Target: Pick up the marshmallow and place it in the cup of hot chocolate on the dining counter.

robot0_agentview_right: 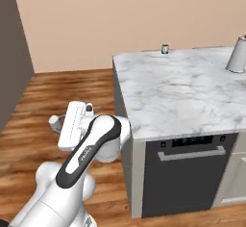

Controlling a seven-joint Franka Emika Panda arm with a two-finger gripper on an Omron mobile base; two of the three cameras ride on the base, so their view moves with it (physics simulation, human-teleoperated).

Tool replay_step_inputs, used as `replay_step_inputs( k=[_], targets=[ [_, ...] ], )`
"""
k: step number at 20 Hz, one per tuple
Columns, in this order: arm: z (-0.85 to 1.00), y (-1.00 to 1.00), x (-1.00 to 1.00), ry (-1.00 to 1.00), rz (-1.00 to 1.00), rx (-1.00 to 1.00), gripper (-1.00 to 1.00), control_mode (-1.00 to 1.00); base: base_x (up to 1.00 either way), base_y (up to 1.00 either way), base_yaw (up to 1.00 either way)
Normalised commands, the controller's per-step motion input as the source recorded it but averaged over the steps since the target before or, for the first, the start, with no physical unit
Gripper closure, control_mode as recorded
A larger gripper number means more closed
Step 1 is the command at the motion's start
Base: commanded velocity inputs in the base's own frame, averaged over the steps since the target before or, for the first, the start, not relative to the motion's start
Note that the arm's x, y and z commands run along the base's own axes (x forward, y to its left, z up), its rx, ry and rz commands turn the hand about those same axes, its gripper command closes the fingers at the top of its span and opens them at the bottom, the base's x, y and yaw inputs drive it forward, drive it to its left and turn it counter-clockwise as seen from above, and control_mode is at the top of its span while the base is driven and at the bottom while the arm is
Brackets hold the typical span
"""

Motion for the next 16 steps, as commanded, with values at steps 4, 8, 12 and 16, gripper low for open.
replay_step_inputs(
  k=[4,8,12,16],
  targets=[
    [0.0,0.0,0.0,0.0,0.0,0.0,1.0,1.0,0.89,1.0,-0.46],
    [0.0,0.0,0.0,0.0,0.0,0.0,1.0,1.0,1.0,1.0,-0.45],
    [0.0,0.0,0.0,0.0,0.0,0.0,1.0,1.0,1.0,1.0,-0.51],
    [0.0,0.0,0.0,0.0,0.0,0.0,1.0,1.0,0.72,1.0,-0.38]
  ],
)
